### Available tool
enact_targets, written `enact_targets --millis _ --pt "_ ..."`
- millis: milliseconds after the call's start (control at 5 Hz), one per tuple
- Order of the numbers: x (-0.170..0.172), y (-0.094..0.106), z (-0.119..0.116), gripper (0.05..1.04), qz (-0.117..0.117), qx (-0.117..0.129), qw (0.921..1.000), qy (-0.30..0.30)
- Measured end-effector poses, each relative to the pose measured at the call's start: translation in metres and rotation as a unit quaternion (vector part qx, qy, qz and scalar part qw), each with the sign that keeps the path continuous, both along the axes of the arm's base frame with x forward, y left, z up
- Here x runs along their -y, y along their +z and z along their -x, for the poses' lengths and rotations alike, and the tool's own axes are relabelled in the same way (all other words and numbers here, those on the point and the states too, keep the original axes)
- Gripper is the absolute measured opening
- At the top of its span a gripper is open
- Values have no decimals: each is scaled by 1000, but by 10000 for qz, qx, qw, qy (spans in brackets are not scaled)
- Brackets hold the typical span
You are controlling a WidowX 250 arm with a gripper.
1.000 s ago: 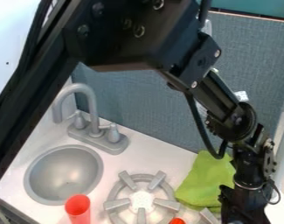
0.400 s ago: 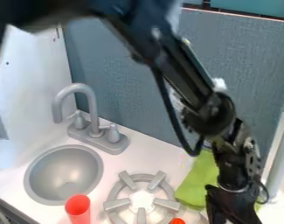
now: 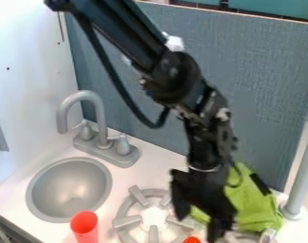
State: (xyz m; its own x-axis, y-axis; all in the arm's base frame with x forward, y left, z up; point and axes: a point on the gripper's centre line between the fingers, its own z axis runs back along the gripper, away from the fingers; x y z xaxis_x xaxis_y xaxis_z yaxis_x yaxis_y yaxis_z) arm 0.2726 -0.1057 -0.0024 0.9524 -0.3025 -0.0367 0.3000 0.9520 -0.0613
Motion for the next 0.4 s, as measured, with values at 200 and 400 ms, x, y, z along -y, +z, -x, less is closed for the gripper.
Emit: enact_targets --millis 200,400 --pt "-42 -1 1 1001 -81 -330 9989 319" --pt "-71 -5 27 1001 -355 -575 9951 728"
